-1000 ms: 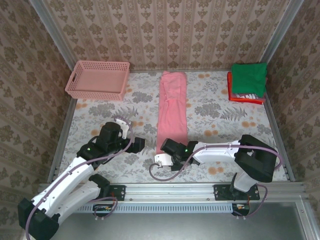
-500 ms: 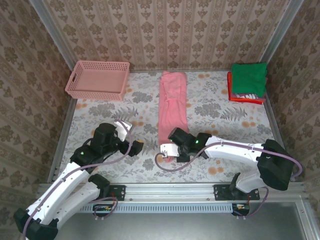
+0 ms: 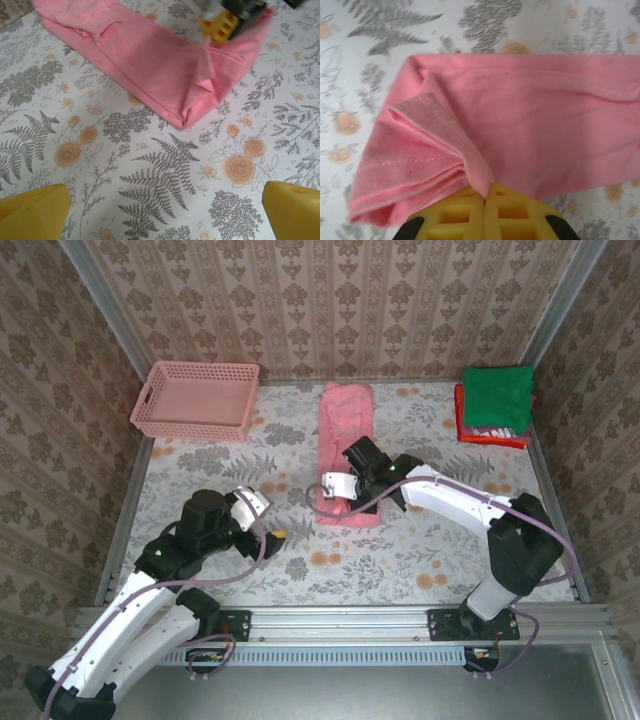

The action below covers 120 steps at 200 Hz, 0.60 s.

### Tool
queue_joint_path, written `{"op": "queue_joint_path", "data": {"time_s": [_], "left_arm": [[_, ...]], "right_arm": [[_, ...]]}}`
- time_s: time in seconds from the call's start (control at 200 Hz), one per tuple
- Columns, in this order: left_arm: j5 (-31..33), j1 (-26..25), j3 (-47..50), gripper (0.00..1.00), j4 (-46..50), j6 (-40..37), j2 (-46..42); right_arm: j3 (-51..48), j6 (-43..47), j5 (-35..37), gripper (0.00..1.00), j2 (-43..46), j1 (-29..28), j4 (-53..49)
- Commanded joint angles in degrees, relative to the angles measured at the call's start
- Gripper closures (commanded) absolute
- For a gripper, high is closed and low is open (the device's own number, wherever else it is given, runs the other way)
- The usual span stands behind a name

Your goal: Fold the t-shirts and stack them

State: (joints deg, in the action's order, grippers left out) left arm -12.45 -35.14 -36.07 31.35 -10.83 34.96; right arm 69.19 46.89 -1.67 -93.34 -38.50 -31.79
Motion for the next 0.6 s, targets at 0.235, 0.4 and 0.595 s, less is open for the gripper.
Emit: {"op": "queue_joint_path", "data": {"time_s": [0.235, 0.4, 0.595], "left_arm": [[-2.3, 0.4, 2.0, 0.00, -0.9, -3.9, -0.3], [-2.8, 0.4, 2.2, 0.00, -1.7, -4.6, 1.0], [-3.0, 0.4, 2.8, 0.00, -3.0, -4.6, 2.1]], "right_arm": [[14.9, 5.0, -5.1, 1.00, -12.1, 4.4, -2.2], [20.5, 5.4, -5.5, 1.00, -17.5, 6.4, -2.7], [24.1, 5.1, -5.9, 1.00, -21.4, 8.1, -2.4]]}}
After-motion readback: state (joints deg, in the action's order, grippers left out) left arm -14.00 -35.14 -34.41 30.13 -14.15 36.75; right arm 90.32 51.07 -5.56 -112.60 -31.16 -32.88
